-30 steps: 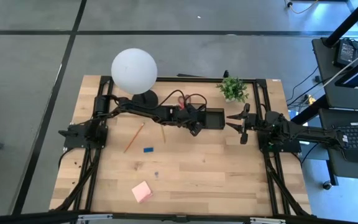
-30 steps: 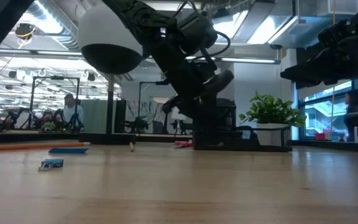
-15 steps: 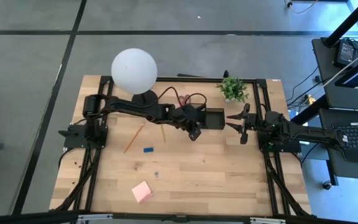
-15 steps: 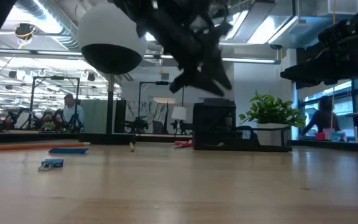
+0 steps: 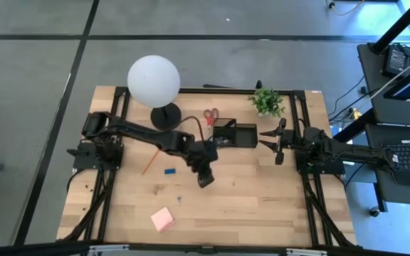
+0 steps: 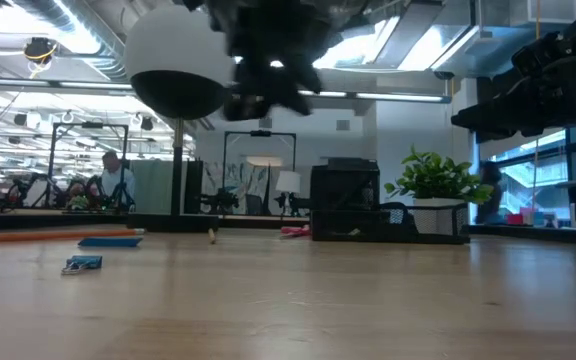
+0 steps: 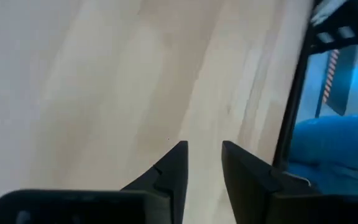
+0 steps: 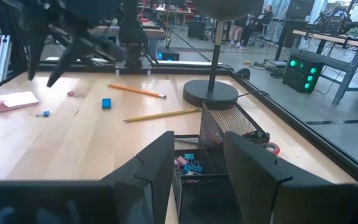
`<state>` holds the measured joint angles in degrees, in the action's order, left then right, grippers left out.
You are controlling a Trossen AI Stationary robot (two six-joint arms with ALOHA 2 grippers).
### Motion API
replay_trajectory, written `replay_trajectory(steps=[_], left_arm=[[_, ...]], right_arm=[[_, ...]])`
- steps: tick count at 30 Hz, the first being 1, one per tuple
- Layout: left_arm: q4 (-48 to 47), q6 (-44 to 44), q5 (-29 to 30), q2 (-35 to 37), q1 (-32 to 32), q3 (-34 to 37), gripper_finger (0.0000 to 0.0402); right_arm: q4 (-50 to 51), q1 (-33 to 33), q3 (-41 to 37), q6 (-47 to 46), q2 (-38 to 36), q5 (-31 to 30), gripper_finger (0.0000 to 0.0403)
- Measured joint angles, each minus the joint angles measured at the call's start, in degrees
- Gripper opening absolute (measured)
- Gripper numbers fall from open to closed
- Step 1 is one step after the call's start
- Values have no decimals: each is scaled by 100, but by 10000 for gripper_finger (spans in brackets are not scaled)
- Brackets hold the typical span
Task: Pick and place office supplies into organizer
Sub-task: Put the blue clip binder into the black desk organizer
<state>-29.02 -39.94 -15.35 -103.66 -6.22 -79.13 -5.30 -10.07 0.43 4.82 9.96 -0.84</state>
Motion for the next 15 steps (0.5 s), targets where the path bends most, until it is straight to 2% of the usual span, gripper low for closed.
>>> replay_trajectory(steps=[9,15], left_arm=[[-1250,-2376,227,-18,-575,0,92],[-2000,-3513,516,-152,-884,1,92]], right_arm=[[2,0,0,15,-1,0,145],[-6,0,0,17,-2,0,145]])
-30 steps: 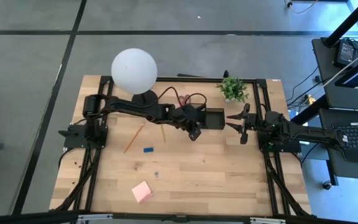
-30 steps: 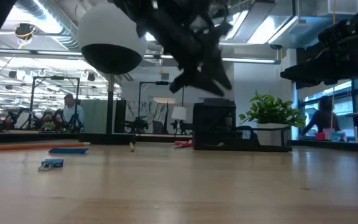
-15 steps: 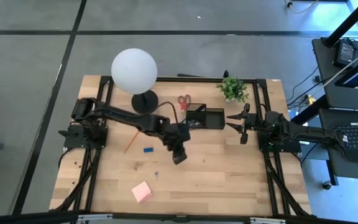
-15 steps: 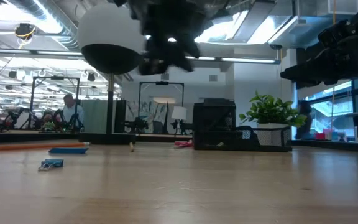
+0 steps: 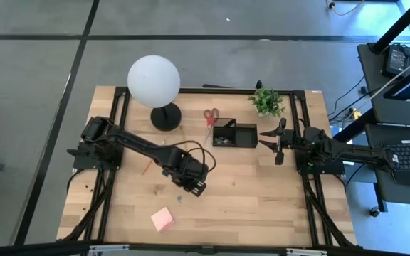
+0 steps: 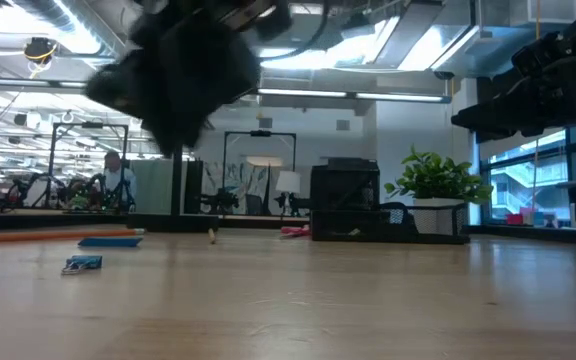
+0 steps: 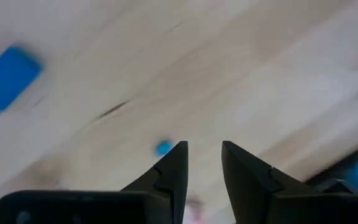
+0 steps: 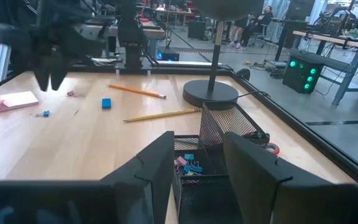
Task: Pick and place office supplies into organizer
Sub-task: Put the blue clip binder into the black desk organizer
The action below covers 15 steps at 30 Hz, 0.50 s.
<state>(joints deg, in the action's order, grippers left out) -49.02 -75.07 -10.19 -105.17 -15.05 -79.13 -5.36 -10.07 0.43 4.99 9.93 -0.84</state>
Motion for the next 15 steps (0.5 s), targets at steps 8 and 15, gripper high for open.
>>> replay_trajectory(steps=[8,15], left_arm=[[22,-44,312,-159,-312,-2,92],[-14,73,574,-159,-330,-1,92]], right_arm=[[-48,0,0,2,2,-2,145],[-32,0,0,1,2,-2,145]])
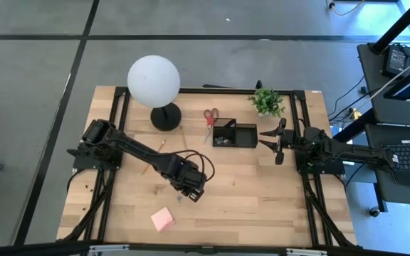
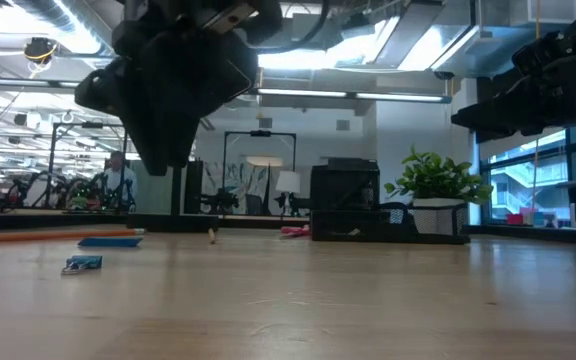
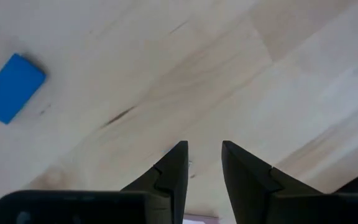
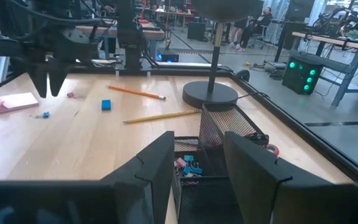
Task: Pick and place office supplies into organizer
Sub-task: Put the blue clip binder into the black desk organizer
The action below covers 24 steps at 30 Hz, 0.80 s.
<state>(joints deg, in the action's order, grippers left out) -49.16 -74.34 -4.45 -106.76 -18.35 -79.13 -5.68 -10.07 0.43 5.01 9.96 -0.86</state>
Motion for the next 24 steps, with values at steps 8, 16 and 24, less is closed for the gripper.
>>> replay_trajectory(steps=[8,16,24], left_arm=[[-378,-966,46,0,-115,0,86],[-639,-1346,38,0,-297,0,92],[-635,-1905,-61,0,-425,0,126]], right_arm=[[-1,0,0,1,0,0,145],[-1,0,0,1,0,0,145],[-1,0,0,1,0,0,145]])
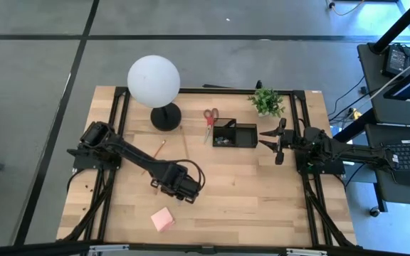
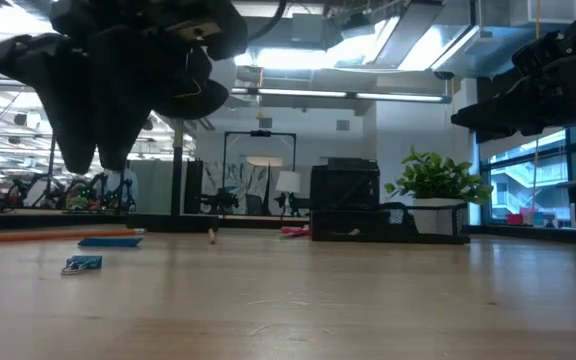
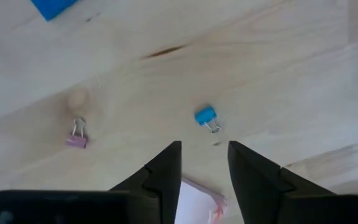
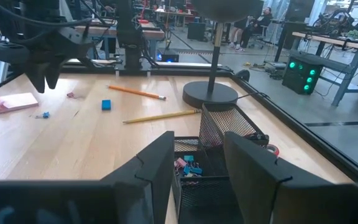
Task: Pick and place office supplies into organizer
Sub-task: Put the blue clip binder into the black desk organizer
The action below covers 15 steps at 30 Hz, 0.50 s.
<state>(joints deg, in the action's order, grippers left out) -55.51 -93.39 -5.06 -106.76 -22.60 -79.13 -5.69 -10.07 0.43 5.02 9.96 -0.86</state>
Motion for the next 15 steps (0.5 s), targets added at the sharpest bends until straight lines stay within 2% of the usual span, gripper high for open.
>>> replay_trajectory(steps=[8,15], left_arm=[[14,-997,-85,-278,-203,0,130],[584,-1096,-301,-744,-190,2,130]], right_arm=[[2,0,0,-2,0,0,145],[24,0,0,111,0,0,145]])
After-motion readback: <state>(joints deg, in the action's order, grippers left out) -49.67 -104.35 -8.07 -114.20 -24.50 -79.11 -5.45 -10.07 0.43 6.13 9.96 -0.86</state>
